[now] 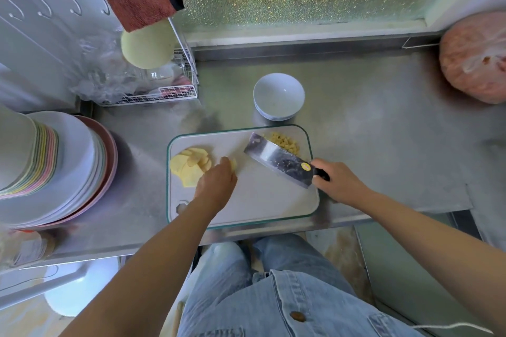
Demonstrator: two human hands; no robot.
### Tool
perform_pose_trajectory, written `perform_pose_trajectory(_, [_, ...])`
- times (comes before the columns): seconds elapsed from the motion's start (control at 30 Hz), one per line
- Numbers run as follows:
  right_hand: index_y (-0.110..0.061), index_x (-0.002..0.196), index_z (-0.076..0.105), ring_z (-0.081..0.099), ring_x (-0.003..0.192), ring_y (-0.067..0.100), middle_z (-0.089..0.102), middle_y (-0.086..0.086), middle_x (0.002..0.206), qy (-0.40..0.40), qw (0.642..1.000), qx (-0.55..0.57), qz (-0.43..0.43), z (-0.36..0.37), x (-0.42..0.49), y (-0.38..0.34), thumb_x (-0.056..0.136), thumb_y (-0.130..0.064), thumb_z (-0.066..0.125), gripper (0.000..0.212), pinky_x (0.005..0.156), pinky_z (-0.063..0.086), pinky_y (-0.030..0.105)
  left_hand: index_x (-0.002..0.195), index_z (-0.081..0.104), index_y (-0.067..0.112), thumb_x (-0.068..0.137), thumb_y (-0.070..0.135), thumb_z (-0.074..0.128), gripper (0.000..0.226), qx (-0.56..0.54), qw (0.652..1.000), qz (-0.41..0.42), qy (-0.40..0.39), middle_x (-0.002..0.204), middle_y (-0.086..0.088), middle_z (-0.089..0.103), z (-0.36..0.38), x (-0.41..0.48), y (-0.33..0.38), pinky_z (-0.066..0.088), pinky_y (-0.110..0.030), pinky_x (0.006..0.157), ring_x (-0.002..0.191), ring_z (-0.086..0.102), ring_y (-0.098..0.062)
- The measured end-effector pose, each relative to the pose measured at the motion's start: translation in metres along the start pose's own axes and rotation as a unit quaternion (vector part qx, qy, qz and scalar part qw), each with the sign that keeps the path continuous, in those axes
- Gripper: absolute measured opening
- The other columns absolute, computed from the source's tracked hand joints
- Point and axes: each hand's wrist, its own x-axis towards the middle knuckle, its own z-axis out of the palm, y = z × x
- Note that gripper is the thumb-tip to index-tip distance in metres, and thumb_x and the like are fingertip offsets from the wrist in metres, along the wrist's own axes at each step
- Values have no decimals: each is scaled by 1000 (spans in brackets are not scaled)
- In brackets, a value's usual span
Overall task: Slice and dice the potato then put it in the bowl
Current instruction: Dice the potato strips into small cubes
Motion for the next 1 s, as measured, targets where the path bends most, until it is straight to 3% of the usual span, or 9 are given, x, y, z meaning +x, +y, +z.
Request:
perform_pose_trajectory(0.1, [-13, 72, 39, 28, 56, 16, 40, 3, 60, 13, 999, 29, -8, 10, -4, -10, 86, -6, 50, 18, 53, 25, 29, 95, 55, 9, 85, 11, 61, 12, 151, 987, 59, 11, 83, -8, 62, 0, 1, 9, 46, -31, 55, 76, 64, -27])
perform_pose_trajectory(0.17, [-23, 67, 32, 27, 53, 15, 38, 1, 59, 21, 999, 40, -13, 19, -4, -19, 87, -8, 48, 30, 51, 23, 27, 76, 59, 12, 61, 10, 80, 26, 237, 966, 99, 14, 70, -6, 57, 3, 5, 14, 43, -27, 43, 62, 60, -22])
perform_pose_trajectory(0.2, [-26, 67, 29, 28, 52, 15, 37, 1, 58, 25, 999, 45, -15, 22, -4, -22, 88, -8, 48, 33, 51, 23, 28, 77, 60, 11, 59, 11, 80, 27, 260, 958, 114, 30, 73, -6, 57, 6, 8, 14, 43, -27, 44, 64, 59, -23])
perform_pose_trajectory(0.3, [-17, 71, 33, 27, 52, 16, 38, 3, 59, 24, 998, 54, -19, 30, -3, -30, 90, -9, 47, 25, 52, 22, 30, 113, 51, 9, 93, 25, 52, 26, 233, 969, 82, 20, 111, -9, 54, 11, 8, 15, 46, -32, 73, 103, 53, -25])
perform_pose_trajectory(0.37, [-16, 72, 33, 27, 51, 15, 36, 1, 58, 23, 998, 55, -24, 33, -3, -32, 90, -8, 47, 24, 51, 22, 30, 123, 44, 10, 97, 40, 46, 40, 209, 975, 68, 29, 120, -7, 48, 12, 7, 10, 46, -31, 80, 112, 48, -24])
perform_pose_trajectory(0.43, [-18, 71, 30, 27, 51, 15, 34, -1, 58, 26, 998, 55, -33, 37, -3, -35, 91, -9, 47, 27, 52, 22, 30, 123, 43, 12, 94, 49, 49, 48, 197, 978, 67, 25, 120, -6, 47, 9, 2, 7, 46, -30, 80, 112, 48, -22])
perform_pose_trajectory(0.6, [-23, 69, 26, 28, 50, 15, 33, -2, 56, 37, 997, 41, -46, 47, -4, -49, 90, -9, 48, 34, 51, 21, 31, 120, 46, 15, 91, 47, 54, 44, 146, 987, 59, 35, 117, -3, 50, 4, -4, 5, 46, -31, 78, 109, 49, -21])
perform_pose_trajectory(0.8, [-12, 80, 37, 31, 48, 13, 37, -4, 55, -1, 999, 21, -42, 57, -6, -54, 87, -13, 49, 14, 50, 22, 30, 122, 47, 17, 92, 47, 53, 43, 130, 989, 25, 66, 115, -3, 50, 5, -4, 7, 50, -32, 77, 107, 51, -21])
perform_pose_trajectory(1.0, [-16, 95, 39, 37, 49, 15, 40, -4, 57, -11, 996, -72, -45, 65, -3, -60, 92, -19, 47, 9, 46, 23, 28, 128, 48, 17, 92, 52, 52, 50, 127, 989, 48, 60, 120, -5, 46, 11, -5, 1, 50, -33, 81, 111, 47, -23])
